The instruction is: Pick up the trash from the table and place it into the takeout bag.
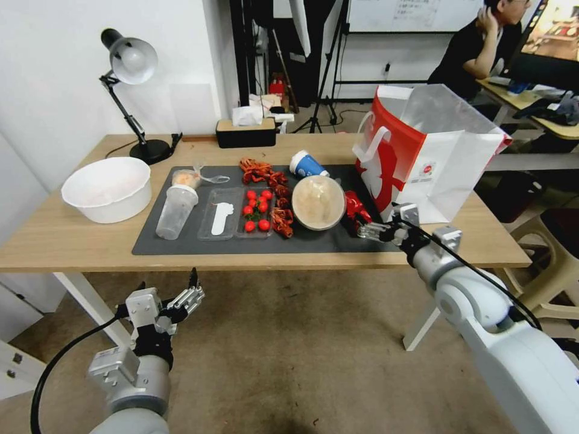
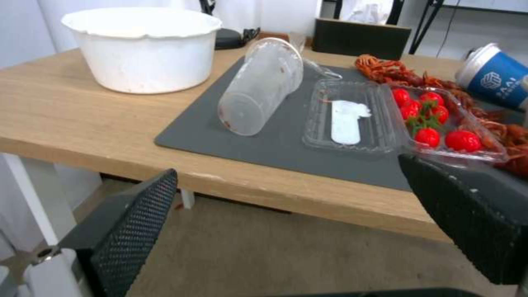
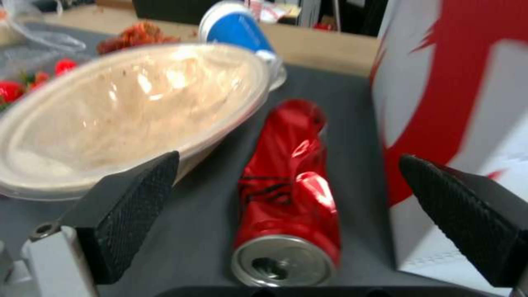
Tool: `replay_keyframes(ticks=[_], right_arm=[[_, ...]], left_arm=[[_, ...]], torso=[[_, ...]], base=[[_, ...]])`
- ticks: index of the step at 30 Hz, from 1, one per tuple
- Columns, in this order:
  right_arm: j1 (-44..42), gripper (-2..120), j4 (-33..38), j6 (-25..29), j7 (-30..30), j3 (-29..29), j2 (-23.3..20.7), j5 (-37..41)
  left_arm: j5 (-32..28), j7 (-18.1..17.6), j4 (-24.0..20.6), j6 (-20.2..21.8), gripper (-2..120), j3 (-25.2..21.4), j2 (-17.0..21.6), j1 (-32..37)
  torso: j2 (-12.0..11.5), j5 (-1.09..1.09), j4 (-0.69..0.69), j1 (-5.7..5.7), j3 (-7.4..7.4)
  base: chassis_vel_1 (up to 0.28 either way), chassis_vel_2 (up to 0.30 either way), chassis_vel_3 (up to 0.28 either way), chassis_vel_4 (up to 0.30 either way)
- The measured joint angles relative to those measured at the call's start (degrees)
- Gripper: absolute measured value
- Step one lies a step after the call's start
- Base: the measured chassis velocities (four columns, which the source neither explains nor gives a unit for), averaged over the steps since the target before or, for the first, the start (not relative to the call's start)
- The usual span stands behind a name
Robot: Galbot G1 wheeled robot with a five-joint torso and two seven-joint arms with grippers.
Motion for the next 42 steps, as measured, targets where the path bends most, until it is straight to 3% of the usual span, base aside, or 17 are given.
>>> replay_keyframes(ticks=[32, 36, 40, 42], right_arm=[[8.6, 100, -7.7, -7.3, 2.9, -6.8, 3.1, -1.0], [8.6, 93, -7.7, -8.7, 3.0, -6.8, 3.5, -0.2], [8.2, 78, -7.6, -8.9, 3.5, -6.6, 3.9, 0.3], [8.2, 78, -7.6, -8.9, 3.5, -6.6, 3.9, 0.3]], left_arm=[[0.5, -0.1, 0.5, -1.2, 100, -0.8, -0.4, 0.2], [0.6, -0.2, 0.5, -1.3, 100, -0.9, -0.6, 0.3], [1.0, -0.2, 0.5, -1.5, 100, -0.8, -0.7, 0.4], [1.0, -0.2, 0.5, -1.5, 100, -0.8, -0.7, 0.4]], torso=[[0.0, 0.0, 0.0, -0.01, 0.0], [0.0, 0.01, -0.01, -0.01, 0.0], [0.0, 0.0, 0.0, -0.01, 0.0], [0.0, 0.0, 0.0, -0.01, 0.0]], base=[[0.0, 0.0, 0.0, 0.0], [0.0, 0.0, 0.0, 0.0], [0.0, 0.0, 0.0, 0.0], [0.0, 0.0, 0.0, 0.0]])
